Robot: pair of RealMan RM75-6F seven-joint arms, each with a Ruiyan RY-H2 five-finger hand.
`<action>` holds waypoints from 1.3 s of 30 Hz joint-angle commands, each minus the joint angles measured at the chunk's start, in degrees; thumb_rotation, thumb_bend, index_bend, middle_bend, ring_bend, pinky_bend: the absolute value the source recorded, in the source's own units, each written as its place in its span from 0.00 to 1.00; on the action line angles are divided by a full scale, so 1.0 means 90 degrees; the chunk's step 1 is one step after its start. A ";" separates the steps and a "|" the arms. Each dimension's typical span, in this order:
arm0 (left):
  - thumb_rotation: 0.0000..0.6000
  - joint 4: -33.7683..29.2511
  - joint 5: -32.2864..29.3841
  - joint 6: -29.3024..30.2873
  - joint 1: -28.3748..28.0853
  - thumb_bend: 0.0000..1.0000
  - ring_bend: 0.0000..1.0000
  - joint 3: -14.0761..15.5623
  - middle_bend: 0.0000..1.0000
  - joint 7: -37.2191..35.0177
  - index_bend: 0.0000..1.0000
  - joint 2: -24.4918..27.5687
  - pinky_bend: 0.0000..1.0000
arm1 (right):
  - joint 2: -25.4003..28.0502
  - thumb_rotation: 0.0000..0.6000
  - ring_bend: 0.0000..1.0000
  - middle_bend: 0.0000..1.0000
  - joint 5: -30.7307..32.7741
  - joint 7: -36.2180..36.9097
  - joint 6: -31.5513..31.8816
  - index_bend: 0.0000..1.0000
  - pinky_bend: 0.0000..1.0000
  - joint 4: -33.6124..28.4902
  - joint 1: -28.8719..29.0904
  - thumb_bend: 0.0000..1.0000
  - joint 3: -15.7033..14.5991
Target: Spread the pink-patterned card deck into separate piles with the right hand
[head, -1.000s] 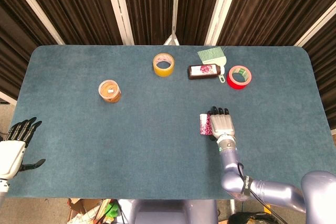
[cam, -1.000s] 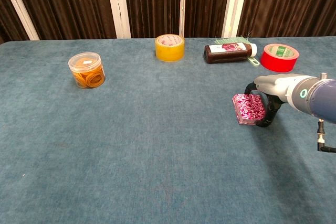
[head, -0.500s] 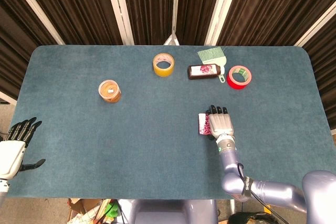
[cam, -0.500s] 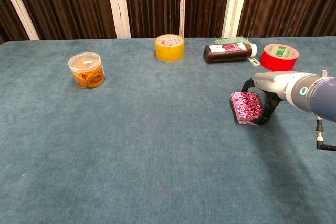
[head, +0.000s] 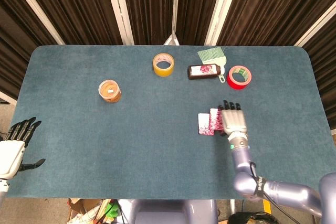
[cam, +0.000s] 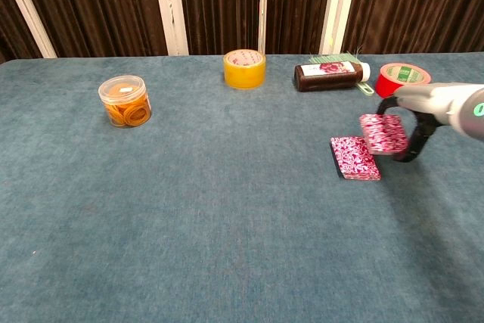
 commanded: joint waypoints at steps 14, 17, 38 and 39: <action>1.00 -0.0043 -0.0070 -0.0025 0.0000 0.06 0.00 -0.0010 0.00 0.0107 0.00 -0.0021 0.04 | 0.0078 1.00 0.00 0.05 0.0019 0.0362 -0.0474 0.43 0.00 0.0520 -0.0221 0.32 -0.0384; 1.00 -0.0040 -0.0077 -0.0022 0.0001 0.06 0.00 -0.0015 0.00 0.0094 0.00 -0.0016 0.04 | 0.0044 1.00 0.00 0.05 0.0043 0.0377 -0.0482 0.39 0.00 0.0593 -0.0213 0.32 -0.0394; 1.00 -0.0029 -0.0063 -0.0019 -0.0008 0.06 0.00 -0.0021 0.00 0.0031 0.00 0.0007 0.04 | 0.0027 1.00 0.00 0.00 0.0280 0.0120 -0.0314 0.00 0.00 0.0416 -0.0079 0.32 -0.0489; 1.00 -0.0028 -0.0059 -0.0014 -0.0006 0.06 0.00 -0.0021 0.00 0.0031 0.00 0.0009 0.04 | 0.0033 1.00 0.00 0.00 0.0287 0.0116 -0.0295 0.00 0.00 0.0384 -0.0077 0.32 -0.0490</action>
